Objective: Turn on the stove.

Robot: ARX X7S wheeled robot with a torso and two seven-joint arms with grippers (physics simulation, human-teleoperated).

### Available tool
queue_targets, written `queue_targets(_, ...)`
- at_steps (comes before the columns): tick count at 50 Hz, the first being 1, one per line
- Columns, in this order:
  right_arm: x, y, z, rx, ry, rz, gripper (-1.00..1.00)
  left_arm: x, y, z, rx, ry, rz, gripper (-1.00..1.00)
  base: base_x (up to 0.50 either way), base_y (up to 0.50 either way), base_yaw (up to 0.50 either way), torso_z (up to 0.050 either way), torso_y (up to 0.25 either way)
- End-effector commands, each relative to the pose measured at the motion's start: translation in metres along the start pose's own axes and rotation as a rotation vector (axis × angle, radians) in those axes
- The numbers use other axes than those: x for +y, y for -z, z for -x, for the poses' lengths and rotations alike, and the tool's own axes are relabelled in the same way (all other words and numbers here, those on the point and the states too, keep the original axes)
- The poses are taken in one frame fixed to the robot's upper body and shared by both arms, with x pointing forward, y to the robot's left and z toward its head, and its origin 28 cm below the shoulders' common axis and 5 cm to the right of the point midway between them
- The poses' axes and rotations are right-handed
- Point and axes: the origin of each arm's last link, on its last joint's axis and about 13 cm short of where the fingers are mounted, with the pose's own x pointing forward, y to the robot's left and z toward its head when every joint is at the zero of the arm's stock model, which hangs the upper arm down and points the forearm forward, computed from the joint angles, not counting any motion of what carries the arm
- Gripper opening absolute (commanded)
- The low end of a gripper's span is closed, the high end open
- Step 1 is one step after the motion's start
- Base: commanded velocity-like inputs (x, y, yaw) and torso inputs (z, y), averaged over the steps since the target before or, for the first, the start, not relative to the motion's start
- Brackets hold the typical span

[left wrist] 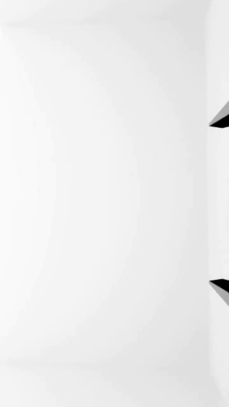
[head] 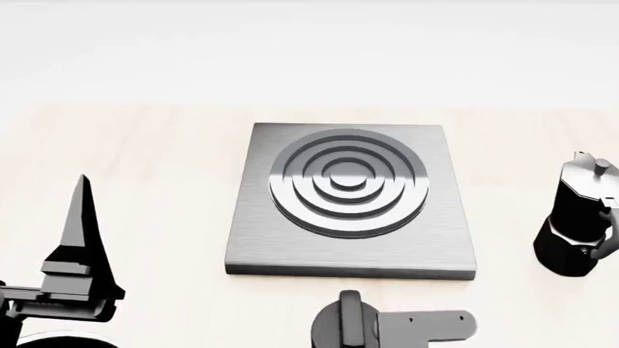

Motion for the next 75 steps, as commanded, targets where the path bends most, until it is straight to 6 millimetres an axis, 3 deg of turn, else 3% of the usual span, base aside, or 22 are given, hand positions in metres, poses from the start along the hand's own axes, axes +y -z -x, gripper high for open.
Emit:
queue_targets(1, -0.006, 0.002, 0.003, -0.001, 0.038, -0.002, 1.00, 0.000, 0.000, 0.000, 0.000, 0.000, 0.000, 1.00, 0.00, 0.00, 0.00, 0.000, 0.000)
queue_targets(49, -0.027, -0.003, 0.023, -0.069, 0.227, -0.045, 1.00, 0.000, 0.002, -0.001, 0.003, -0.001, -0.003, 1.00, 0.00, 0.00, 0.00, 0.000, 0.000)
queue_targets(75, -0.030, -0.013, 0.037, -0.147, 0.330, -0.015, 1.00, 0.000, 0.002, 0.000, 0.001, -0.002, -0.002, 1.00, 0.00, 0.00, 0.00, 0.000, 0.000)
